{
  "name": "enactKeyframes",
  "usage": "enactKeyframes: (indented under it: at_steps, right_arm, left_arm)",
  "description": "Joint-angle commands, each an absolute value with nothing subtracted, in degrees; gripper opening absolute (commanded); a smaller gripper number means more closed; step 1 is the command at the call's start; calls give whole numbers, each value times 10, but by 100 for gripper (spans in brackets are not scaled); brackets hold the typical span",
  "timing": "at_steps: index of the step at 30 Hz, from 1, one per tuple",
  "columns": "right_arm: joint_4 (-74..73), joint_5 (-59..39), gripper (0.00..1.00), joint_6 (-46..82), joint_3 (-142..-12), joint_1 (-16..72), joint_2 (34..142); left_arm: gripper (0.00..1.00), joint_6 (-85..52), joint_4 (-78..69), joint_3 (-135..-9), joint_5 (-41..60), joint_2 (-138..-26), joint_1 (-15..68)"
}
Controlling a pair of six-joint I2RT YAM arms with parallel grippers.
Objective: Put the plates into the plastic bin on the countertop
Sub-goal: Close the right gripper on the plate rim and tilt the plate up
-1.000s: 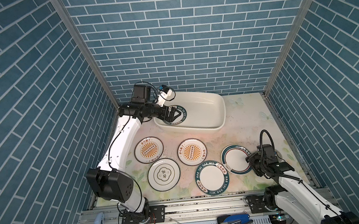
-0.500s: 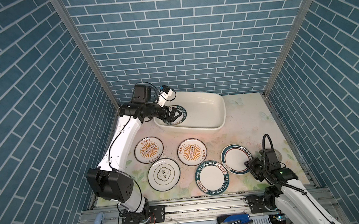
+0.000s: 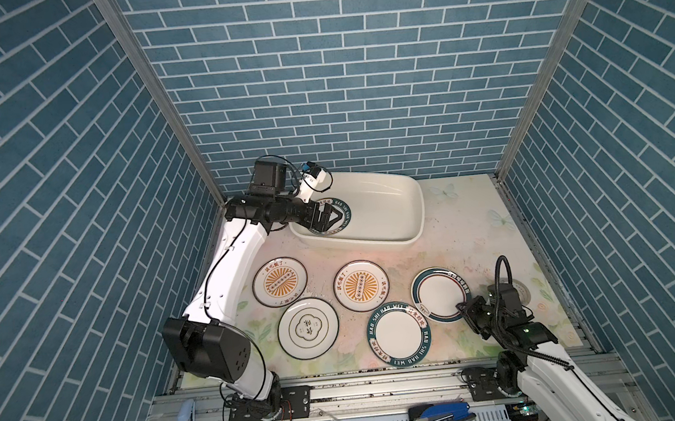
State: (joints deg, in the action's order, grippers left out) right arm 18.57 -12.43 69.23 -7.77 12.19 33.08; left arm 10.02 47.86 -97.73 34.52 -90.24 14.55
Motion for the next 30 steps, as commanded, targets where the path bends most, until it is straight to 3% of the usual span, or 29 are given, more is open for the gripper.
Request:
enactKeyframes:
  at_steps: [1, 30]
  right_arm:
    - [186, -109, 32, 712, -52, 120, 336]
    - [1, -106, 11, 684, -45, 121, 455]
  left_arm:
    - [100, 111, 482, -967, 339, -890, 149]
    - [99, 113, 470, -959, 338, -893, 150]
